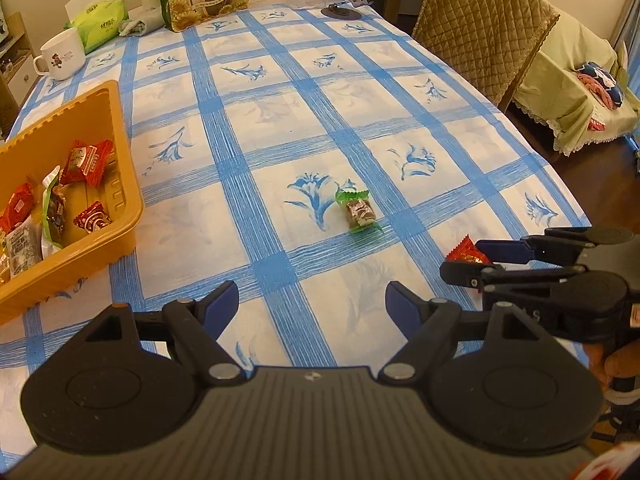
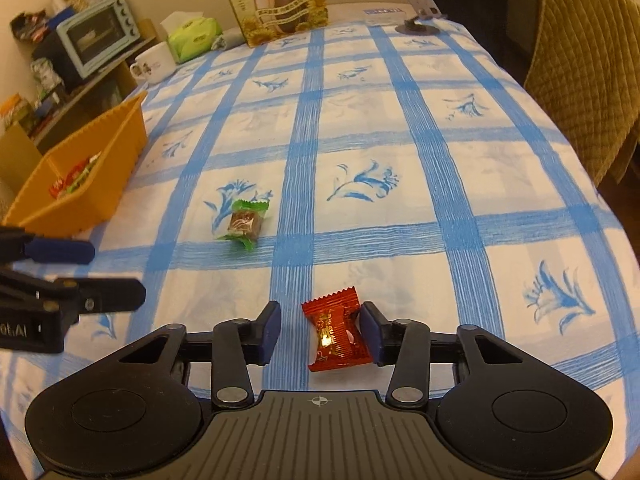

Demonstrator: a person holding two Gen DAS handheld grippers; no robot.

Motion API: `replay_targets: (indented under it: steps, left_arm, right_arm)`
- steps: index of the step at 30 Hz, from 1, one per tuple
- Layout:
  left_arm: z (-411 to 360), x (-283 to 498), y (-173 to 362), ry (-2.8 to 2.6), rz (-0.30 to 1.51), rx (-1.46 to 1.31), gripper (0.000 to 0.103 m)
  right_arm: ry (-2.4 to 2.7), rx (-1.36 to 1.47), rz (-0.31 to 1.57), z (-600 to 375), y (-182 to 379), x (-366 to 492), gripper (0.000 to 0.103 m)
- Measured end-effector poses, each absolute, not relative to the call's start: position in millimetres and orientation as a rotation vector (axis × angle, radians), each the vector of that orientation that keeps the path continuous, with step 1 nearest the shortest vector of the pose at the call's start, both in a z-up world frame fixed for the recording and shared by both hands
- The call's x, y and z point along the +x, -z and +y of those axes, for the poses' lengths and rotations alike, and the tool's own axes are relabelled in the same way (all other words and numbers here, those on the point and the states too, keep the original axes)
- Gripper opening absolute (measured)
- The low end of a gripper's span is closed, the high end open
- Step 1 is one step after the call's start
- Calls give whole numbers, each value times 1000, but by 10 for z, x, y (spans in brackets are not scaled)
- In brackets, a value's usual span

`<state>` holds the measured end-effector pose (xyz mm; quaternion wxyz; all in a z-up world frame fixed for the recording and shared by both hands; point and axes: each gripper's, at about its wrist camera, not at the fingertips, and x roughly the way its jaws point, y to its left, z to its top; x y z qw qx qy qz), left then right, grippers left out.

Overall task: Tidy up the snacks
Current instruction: 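Grasp the small red-wrapped candy with the right gripper, then grasp the green-wrapped candy with the left gripper while the right holds its candy, then carry both candies in the grippers over the orange basket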

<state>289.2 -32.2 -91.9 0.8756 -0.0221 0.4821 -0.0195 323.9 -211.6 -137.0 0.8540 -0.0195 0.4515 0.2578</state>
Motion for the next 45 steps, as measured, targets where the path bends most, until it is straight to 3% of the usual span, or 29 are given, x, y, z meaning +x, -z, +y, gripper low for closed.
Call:
replay_targets:
  steps: [4,14,16,24,29,36,40,42,45]
  left_arm:
    - [-361,2951,947,49,1005,-41,79]
    - [-497,3175,1021,69,942,-58,74]
    - [-520,3235,1047,71,915,-69,71]
    - [-630,3477,1228,52,895,-49,67]
    - [-715,3555,1312,52,910,-31,52]
    - [-751,3575,1365,46,918,12,19]
    - [-704,3545,1317,35,913,10,18]
    - [-665,3509,1269,23,906,11,18]
    - [-576,3428,1179,-2,892,0,18]
  right_arm:
    - [-553,-119,922,-2097,1402,3185,27]
    - [-504,35,890,-2441,1189,3393,20]
    - [-495,67,884,-2525,1116,3455,2]
    - [-494,149,890,-2730,1030,3534,2]
    - [-477,160,907,-2774,1075,3552,2]
    - [-468,175,923,-2801,1125,3618,3]
    - [-479,191,932,-2767,1142,3697,5]
    - [-488,195,940,-2724,1158,3743,7]
    - [-492,216,945,-2660,1183,3815,27]
